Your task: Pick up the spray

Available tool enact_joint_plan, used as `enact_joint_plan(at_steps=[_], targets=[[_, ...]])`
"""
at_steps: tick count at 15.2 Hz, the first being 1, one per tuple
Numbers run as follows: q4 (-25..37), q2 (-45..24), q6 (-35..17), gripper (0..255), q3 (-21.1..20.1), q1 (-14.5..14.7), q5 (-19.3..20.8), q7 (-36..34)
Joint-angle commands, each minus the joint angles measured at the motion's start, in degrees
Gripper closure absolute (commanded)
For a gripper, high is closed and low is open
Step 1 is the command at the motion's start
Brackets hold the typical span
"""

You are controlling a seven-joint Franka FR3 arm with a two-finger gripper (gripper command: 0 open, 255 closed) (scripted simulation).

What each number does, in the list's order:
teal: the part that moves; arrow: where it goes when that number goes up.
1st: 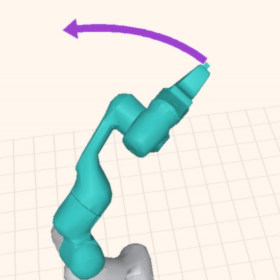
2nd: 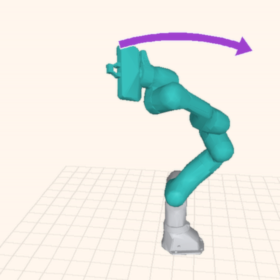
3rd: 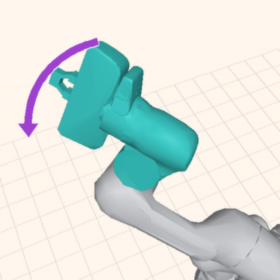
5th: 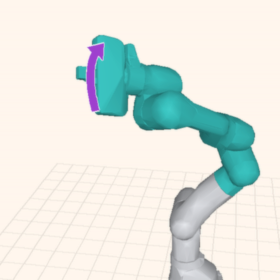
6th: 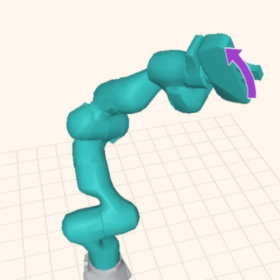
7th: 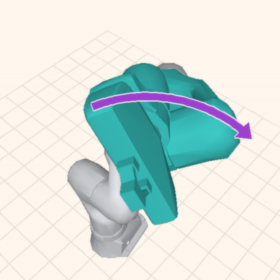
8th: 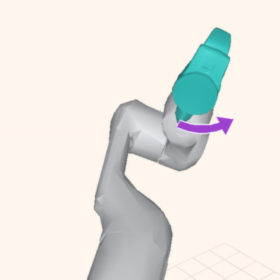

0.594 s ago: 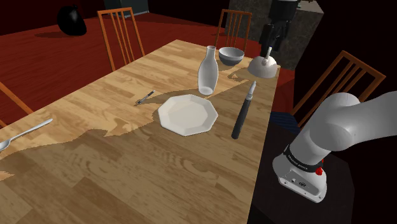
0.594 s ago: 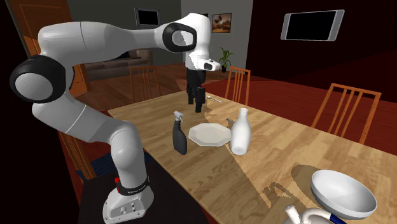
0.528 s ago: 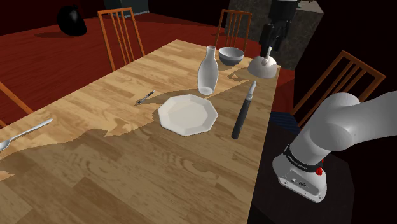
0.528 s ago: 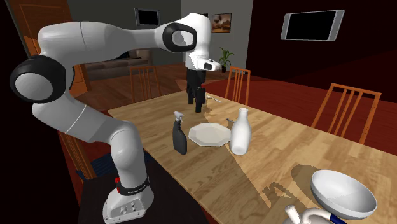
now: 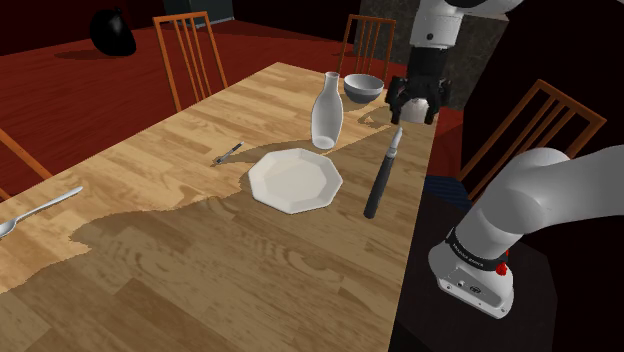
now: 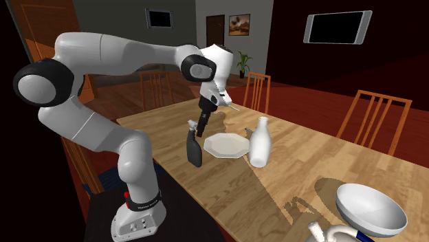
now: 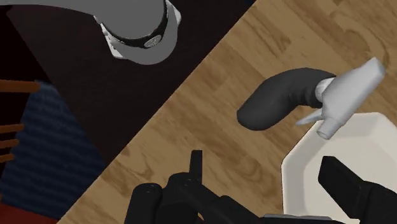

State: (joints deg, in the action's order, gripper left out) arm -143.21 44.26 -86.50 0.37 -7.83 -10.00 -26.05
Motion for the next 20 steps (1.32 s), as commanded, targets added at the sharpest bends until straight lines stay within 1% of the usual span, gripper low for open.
enact_joint_plan(at_steps=[1,4,8,15,17,18,20], targets=[[-3.5,0.5,-1.4,0,-0.8,-1.8,-4.3,-7.2],[-8.9,0.9,-4.8,0,-2.7,-3.7,-11.4,-17.2],[-15.8,1.4,-10.6,0,-5.8,-5.1,-21.7,-29.4],[-19.7,-1.0,-16.4,0,-6.7,-4.8,-23.2,-26.7],[-19.9,-1.3,-16.9,0,-6.8,-4.7,-23.3,-26.5],[-20.0,-1.3,-16.9,255,-6.8,-4.7,-23.3,-26.4],[-20.0,-1.4,-17.0,255,-6.8,-4.7,-23.3,-26.4]])
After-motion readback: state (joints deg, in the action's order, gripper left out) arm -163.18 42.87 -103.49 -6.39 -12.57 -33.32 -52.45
